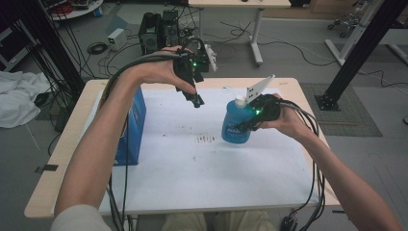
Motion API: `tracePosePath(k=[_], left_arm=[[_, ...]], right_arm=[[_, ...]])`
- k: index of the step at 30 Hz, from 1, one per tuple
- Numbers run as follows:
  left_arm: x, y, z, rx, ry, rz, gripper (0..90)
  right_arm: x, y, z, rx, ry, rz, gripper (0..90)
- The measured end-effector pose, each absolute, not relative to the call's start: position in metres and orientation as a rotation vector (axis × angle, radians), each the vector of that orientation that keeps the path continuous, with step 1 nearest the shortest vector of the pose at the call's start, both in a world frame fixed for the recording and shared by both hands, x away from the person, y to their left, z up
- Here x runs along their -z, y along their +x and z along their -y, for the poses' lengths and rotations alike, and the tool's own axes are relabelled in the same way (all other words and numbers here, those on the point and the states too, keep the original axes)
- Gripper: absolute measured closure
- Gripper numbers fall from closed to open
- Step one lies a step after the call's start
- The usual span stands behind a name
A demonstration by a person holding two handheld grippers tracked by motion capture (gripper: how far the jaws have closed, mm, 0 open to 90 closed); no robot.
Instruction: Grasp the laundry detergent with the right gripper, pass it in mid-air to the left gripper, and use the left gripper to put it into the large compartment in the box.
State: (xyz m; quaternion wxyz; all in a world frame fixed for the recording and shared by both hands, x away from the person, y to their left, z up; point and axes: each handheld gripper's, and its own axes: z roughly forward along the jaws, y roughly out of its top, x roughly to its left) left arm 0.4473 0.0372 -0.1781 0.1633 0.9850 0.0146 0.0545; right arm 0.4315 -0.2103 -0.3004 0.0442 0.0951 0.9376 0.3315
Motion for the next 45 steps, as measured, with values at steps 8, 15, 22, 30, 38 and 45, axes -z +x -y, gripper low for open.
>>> tracePosePath(k=[8, 15, 22, 30, 38, 45], left_arm=[[0.193, 0.415, -0.006, -0.088, 2.862, -0.001, 13.0], [0.202, 0.411, 0.000, -0.059, 2.854, 0.010, 14.0], [0.220, 0.407, 0.011, -0.022, 2.817, 0.035, 15.5], [0.216, 0.408, 0.008, -0.033, 2.824, 0.029, 17.3], [0.238, 0.403, 0.027, 0.002, 2.724, 0.057, 21.4], [0.239, 0.402, 0.026, 0.002, 2.719, 0.055, 25.8]], right_arm=[[0.301, 0.427, 0.207, -1.012, 0.275, -2.873, 44.2], [0.303, 0.408, 0.188, -1.028, 0.161, -2.907, 44.3], [0.303, 0.407, 0.185, -1.034, 0.152, -2.915, 44.2], [0.308, 0.402, 0.176, -1.049, 0.105, -2.948, 44.2], [0.309, 0.403, 0.174, -1.032, 0.072, -2.940, 44.2], [0.309, 0.402, 0.174, -1.053, 0.115, -2.947, 44.2]])
